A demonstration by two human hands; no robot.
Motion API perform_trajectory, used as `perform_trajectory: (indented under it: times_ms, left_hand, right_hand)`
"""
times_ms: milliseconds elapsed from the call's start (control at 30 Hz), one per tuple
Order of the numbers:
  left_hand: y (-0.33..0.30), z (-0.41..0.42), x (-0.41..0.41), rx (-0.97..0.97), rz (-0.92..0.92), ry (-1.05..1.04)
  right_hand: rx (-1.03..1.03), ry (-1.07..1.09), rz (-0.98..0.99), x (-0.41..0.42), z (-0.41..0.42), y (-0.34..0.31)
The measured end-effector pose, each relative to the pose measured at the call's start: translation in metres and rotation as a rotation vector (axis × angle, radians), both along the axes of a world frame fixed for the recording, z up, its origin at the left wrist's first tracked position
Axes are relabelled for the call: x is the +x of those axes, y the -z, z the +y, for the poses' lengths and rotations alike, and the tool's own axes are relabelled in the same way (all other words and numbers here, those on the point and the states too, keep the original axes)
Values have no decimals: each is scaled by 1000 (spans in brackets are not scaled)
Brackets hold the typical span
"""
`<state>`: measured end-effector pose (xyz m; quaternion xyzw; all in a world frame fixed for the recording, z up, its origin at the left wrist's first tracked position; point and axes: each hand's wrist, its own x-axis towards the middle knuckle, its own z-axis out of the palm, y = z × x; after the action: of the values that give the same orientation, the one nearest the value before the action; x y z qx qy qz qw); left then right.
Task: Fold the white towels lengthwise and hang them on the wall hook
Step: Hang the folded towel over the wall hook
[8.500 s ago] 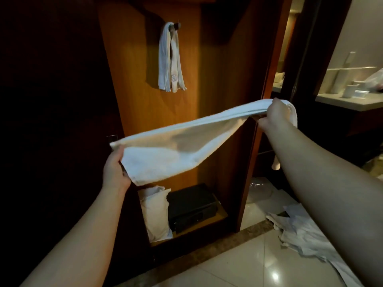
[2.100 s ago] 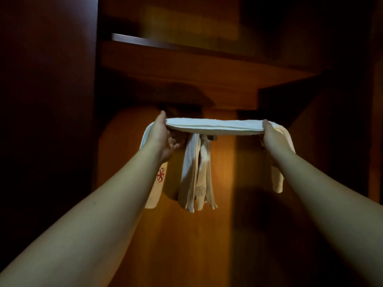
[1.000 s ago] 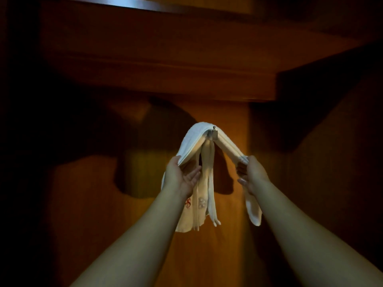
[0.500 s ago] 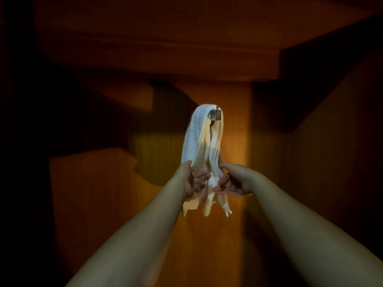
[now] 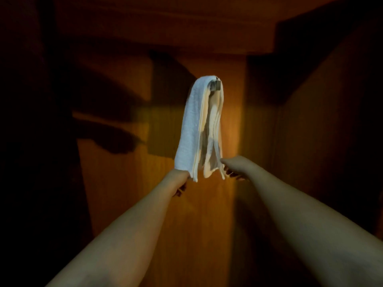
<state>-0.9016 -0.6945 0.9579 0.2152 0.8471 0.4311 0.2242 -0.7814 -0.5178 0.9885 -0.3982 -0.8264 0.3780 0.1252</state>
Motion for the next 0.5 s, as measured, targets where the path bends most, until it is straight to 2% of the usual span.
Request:
perform_trajectory:
  times_ms: [200, 300, 400, 500]
  left_hand:
    - [49, -25, 44, -29, 243, 221]
    - [78, -28, 71, -141, 331, 356]
    - [119, -23, 106, -229, 254, 532]
    - [168, -14, 151, -259, 282, 642]
  right_hand:
    - [259, -49, -112, 58, -40, 49]
    - [235, -67, -186, 102, -57, 99]
    - [203, -49, -273, 157, -69, 160]
    - [146, 10, -357, 218, -82, 219]
